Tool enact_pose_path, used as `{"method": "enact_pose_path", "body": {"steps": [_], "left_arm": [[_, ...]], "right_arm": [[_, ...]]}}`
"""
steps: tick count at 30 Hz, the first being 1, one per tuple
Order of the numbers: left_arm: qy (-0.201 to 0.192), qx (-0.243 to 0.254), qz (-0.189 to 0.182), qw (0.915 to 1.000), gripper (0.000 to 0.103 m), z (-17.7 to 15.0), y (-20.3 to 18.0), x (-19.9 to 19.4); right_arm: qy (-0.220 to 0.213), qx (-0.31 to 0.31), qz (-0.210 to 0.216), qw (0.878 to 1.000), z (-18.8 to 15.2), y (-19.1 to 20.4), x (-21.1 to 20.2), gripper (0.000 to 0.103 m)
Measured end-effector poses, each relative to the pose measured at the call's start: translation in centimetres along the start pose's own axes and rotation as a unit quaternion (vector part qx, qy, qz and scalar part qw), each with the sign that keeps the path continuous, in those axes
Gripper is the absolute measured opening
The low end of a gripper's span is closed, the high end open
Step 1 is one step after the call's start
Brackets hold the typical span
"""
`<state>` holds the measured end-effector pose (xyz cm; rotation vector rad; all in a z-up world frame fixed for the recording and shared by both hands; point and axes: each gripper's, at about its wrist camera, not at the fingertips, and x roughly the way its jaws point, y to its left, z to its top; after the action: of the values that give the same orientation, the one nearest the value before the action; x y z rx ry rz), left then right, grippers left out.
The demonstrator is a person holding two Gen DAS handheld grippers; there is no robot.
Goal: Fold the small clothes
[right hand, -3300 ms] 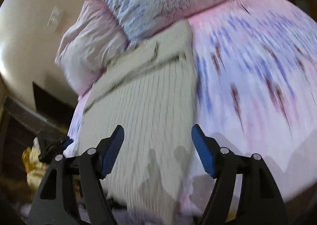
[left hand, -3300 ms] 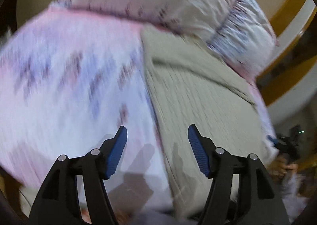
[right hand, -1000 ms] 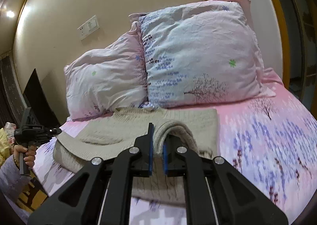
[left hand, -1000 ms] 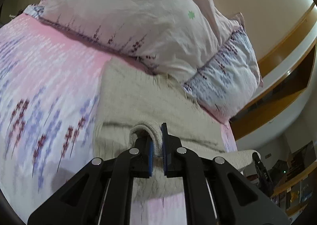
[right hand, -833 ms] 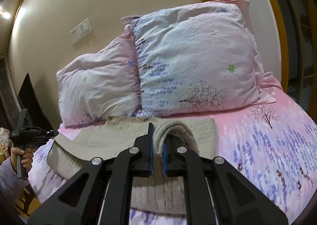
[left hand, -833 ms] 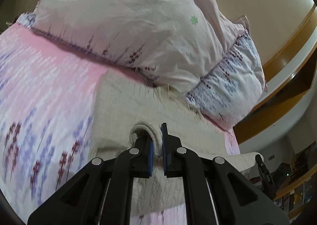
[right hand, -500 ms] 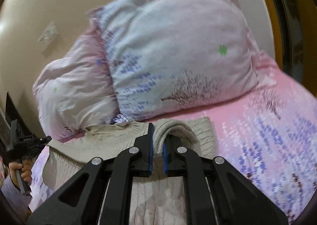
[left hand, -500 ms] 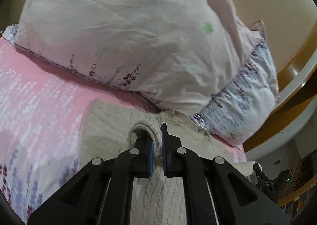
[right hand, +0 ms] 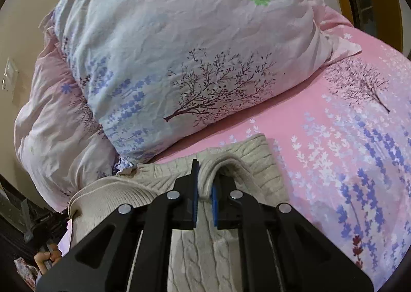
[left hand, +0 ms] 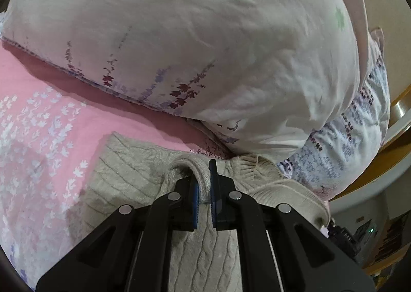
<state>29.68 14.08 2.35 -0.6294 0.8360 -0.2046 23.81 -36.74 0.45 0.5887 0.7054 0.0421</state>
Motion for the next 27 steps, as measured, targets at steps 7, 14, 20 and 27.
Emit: {"method": "enact_pose_path", "body": {"steps": [7,14,20,27], "left_arm": [[0.027,-0.007,0.012,0.9995,0.007,-0.2,0.1,2.0],[0.017,0.025,0.003,0.9995,0.065,-0.2,-1.5,0.7],[-0.003,0.107,-0.001,0.9942,0.078,-1.5,-2.9,-3.7],[0.061,0.163,-0.013,0.9847,0.076,-6.2,-3.6,-5.0]], "right_arm": [[0.025,0.020,-0.016,0.999,0.2,0.1,2.0,0.033],[-0.019,-0.011,-0.020,1.000,0.4,1.5,-1.4,0.063],[0.017,-0.011,-0.031,0.999,-0.8,-1.6,-4.5,0.046],[0.056,-0.044,-0.035,0.997,-3.9,-2.9,-6.7,0.045]]}}
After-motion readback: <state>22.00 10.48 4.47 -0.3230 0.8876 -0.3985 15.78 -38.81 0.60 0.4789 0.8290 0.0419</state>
